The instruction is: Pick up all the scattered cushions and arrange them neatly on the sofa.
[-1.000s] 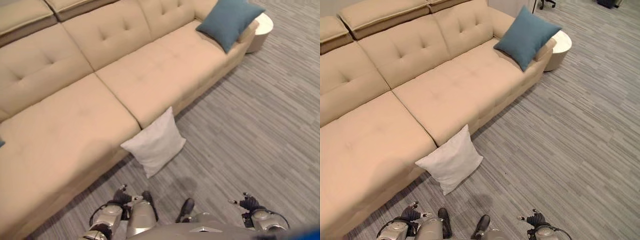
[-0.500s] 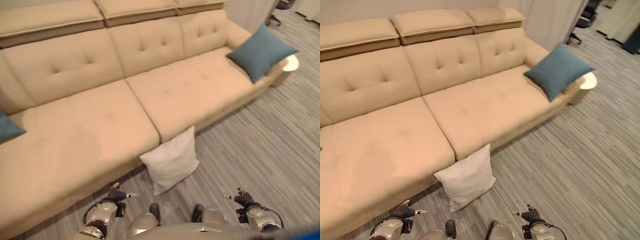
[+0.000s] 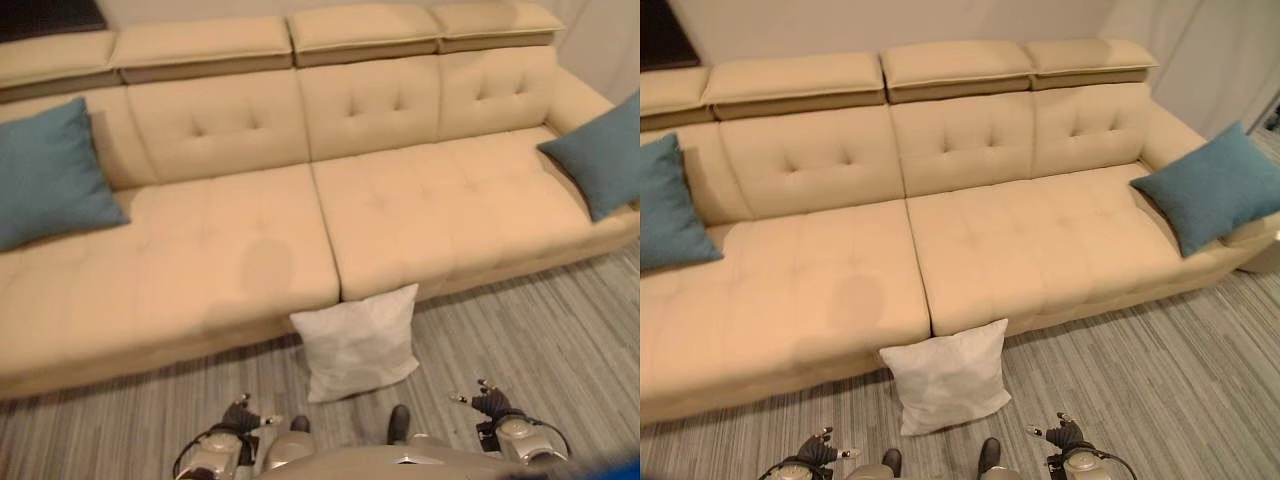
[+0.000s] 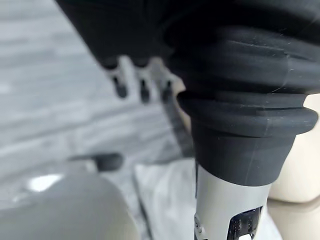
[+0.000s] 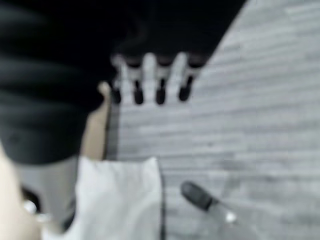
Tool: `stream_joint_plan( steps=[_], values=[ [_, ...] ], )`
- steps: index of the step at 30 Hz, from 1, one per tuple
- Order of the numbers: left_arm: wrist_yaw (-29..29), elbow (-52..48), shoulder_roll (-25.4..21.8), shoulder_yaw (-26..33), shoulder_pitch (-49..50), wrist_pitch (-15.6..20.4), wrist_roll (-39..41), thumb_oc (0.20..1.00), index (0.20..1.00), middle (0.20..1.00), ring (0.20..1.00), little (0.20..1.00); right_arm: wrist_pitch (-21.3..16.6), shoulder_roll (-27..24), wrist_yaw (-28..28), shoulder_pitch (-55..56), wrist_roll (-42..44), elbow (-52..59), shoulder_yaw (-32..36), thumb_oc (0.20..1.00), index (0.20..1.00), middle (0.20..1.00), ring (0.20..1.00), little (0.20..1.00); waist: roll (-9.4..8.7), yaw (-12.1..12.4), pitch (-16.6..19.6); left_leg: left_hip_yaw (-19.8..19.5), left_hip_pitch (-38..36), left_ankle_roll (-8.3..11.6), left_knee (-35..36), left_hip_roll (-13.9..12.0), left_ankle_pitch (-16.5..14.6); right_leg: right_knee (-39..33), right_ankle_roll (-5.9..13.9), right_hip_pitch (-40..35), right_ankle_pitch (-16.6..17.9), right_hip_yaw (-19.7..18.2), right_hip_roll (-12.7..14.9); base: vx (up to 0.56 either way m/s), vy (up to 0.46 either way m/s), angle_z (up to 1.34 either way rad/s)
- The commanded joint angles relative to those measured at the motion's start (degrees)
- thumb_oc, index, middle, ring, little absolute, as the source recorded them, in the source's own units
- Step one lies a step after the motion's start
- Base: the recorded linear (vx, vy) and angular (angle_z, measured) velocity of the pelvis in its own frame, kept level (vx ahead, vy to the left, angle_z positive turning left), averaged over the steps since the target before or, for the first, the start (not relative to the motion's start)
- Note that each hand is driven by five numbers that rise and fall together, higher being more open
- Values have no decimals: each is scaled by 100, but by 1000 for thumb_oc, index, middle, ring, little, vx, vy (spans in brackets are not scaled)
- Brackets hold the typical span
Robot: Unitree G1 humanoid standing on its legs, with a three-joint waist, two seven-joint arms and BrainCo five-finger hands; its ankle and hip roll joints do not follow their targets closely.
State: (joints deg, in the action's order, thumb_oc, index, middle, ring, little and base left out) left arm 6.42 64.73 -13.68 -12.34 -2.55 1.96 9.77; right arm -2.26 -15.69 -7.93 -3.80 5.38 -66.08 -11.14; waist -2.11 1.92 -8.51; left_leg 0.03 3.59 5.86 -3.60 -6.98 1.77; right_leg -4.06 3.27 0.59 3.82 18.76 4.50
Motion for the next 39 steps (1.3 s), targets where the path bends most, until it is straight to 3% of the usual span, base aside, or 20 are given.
stream_joint_plan(
  steps=[1,2,3,6,7,10,16,17,18,22,23,24,25,34,39],
  values=[
    [-41,-16,-122,-70,-227,73,35,1000,1000,1000,1000,1000,-111,-157,-60,-64,157,52,-12,1000,1000,1000,1000,1000,-225,-226,-219,1265,229,52,-808,-173,-70,696,355,-242,-656,29,331,-6,-102,60],
    [-41,-17,-122,-70,-226,73,35,1000,1000,1000,1000,1000,-112,-157,-60,-64,158,51,-12,1000,1000,1000,1000,1000,-224,-226,-218,1264,232,53,-813,-176,-72,694,354,-242,-654,29,328,6,-141,55],
    [-57,-29,-111,-87,-208,58,11,1000,1000,1000,1000,1000,-95,-159,-53,-27,161,31,0,1000,1000,1000,1000,1000,-191,-265,-232,1598,221,32,-752,-236,11,694,329,-325,-698,141,287,28,-56,60],
    [-87,12,-82,-103,-169,45,-81,1000,1000,1000,1000,1000,-69,-140,-38,29,174,-48,41,1000,1000,1000,1000,1000,-133,-261,-165,1883,339,-5,-445,-30,210,645,296,-461,-770,278,193,57,-35,56],
    [-87,12,-82,-103,-169,45,-81,1000,1000,1000,1000,1000,-69,-140,-38,29,174,-48,41,1000,1000,1000,1000,1000,-133,-261,-165,1883,339,-5,-445,-30,211,645,296,-461,-770,278,193,90,11,38],
    [-38,113,-104,37,-68,45,-60,1000,1000,1000,1000,1000,-71,-49,-32,-61,57,-59,-55,1000,1000,1000,1000,1000,-128,-99,-129,1381,225,-124,-248,311,38,1042,392,-429,-883,114,248,144,88,-8],
    [4,109,-177,155,-44,49,-18,1000,1000,1000,1000,1000,-57,28,17,-128,-53,-29,-65,1000,1000,1000,1000,1000,-124,-69,-72,1526,-139,-338,-7,402,-132,1972,682,-85,-691,64,596,102,130,-32],
    [18,85,-232,185,-65,59,2,1000,1000,1000,1000,1000,-69,68,20,-157,-28,-3,-54,1000,1000,1000,1000,1000,-98,-76,-105,1490,-222,-406,63,419,-152,2346,729,121,-635,-130,622,89,119,-19],
    [18,89,-244,187,-72,59,-10,1000,1000,1000,1000,1000,-66,78,29,-157,-22,17,-60,1000,1000,1000,1000,1000,-94,-81,-85,1470,-241,-413,99,431,-164,2278,711,167,-600,-210,608,89,83,-10],
    [55,105,-267,172,-134,86,-30,1000,1000,1000,1000,1000,-74,65,33,-196,-41,61,-117,1000,1000,1000,1000,1000,-76,-130,-83,1402,-346,-375,261,457,-160,1778,651,321,-577,-469,591,66,-4,-5],
    [63,77,-270,156,-164,99,-17,1000,1000,1000,1000,1000,-76,54,27,-213,-27,79,-133,1000,1000,1000,1000,1000,-85,-181,-110,1342,-372,-359,265,481,-181,1434,665,422,-452,-714,558,69,-40,9],
    [63,77,-269,156,-164,99,-17,1000,1000,1000,1000,1000,-76,54,27,-213,-27,79,-133,1000,1000,1000,1000,1000,-82,-180,-115,1342,-378,-357,263,477,-184,1426,665,412,-448,-714,553,87,-74,9],
    [65,87,-276,127,-203,123,-30,1000,1000,1000,1000,1000,-84,20,25,-192,-5,125,-138,1000,1000,1000,1000,1000,-125,-244,-145,1218,-354,-335,193,518,-217,1074,686,372,-415,-1031,499,44,-45,15],
    [50,11,-165,42,-205,120,2,1000,1000,1000,1000,1000,-102,-107,-13,-197,-58,196,-189,1000,1000,1000,1000,1000,-30,-226,-216,1062,-182,-153,217,389,-48,755,588,141,-427,-637,411,3,-97,27],
    [279,-499,-169,0,-507,260,491,1000,1000,1000,1000,1000,-223,-303,-248,-408,86,534,-167,1000,1000,1000,1000,1000,38,-222,-713,875,408,-56,-145,240,42,1099,436,663,-494,-463,412,-185,-113,26]
  ],
)
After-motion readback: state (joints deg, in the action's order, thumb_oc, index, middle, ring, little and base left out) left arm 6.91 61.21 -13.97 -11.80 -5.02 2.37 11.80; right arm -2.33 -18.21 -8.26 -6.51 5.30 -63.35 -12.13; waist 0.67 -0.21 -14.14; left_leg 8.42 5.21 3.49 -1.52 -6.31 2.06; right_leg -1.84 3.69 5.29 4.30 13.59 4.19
